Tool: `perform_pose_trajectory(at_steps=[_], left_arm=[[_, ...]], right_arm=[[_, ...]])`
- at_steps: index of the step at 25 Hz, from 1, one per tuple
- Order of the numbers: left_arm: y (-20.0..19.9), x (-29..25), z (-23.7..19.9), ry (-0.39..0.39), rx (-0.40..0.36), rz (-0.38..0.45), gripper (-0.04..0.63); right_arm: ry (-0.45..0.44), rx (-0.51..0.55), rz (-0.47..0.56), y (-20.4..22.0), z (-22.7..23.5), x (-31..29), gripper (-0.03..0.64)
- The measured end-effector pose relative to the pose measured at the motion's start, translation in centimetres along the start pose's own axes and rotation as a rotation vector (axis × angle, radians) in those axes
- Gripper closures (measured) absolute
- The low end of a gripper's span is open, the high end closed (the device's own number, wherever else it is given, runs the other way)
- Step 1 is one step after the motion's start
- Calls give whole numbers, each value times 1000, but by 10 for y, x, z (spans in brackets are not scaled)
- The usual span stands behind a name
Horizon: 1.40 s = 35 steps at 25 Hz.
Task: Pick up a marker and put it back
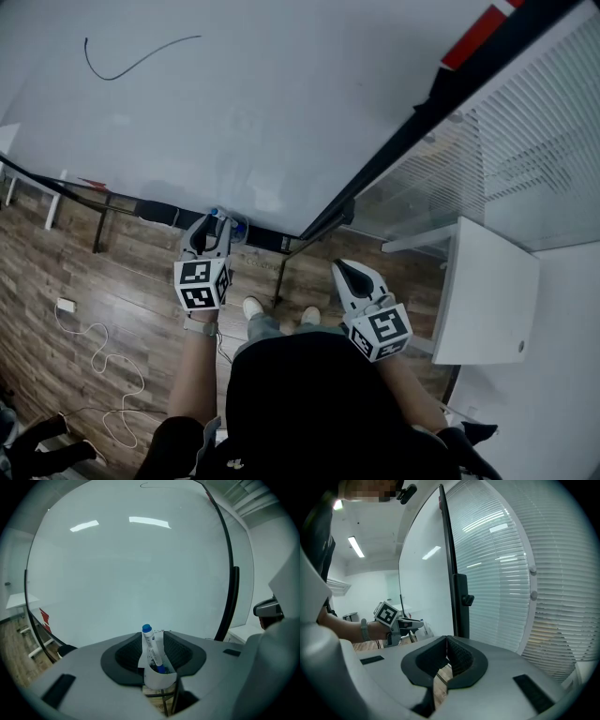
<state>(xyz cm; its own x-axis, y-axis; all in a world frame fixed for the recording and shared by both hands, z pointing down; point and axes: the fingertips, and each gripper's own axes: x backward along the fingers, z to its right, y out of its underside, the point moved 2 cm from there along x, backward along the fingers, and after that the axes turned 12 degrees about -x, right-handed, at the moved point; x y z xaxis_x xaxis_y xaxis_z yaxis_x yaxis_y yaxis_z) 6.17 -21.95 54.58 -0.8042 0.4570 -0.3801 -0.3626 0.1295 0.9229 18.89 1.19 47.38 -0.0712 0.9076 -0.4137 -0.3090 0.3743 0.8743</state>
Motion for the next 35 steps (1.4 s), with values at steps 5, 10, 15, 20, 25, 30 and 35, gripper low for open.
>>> perform_pose_trajectory(at_steps=[5,10,15,20,25,30,35], left_arm=[[-2,21,-9,-44,-2,4,437],[-1,53,-14,-93,11,-6,439],[5,88,-16,-149,24,-19,446],[12,127,-15,-204,53,-18,463],[15,162,-13,-268,77,-5,491],[15,190,-8,-325,87,2,528],[18,207,0,-362,97,10,551]], right_arm=[[-59,18,0,-4,-11,-9,588],[-149,45,-13,-6,-31,-20,588],[-253,75,-32,-6,-56,-33,588],[-361,107,-48,-6,-86,-44,588],[-449,124,-72,-3,-107,-52,588],[-527,146,-79,-3,-126,-56,588],[-598,174,-83,-2,-145,-55,588]])
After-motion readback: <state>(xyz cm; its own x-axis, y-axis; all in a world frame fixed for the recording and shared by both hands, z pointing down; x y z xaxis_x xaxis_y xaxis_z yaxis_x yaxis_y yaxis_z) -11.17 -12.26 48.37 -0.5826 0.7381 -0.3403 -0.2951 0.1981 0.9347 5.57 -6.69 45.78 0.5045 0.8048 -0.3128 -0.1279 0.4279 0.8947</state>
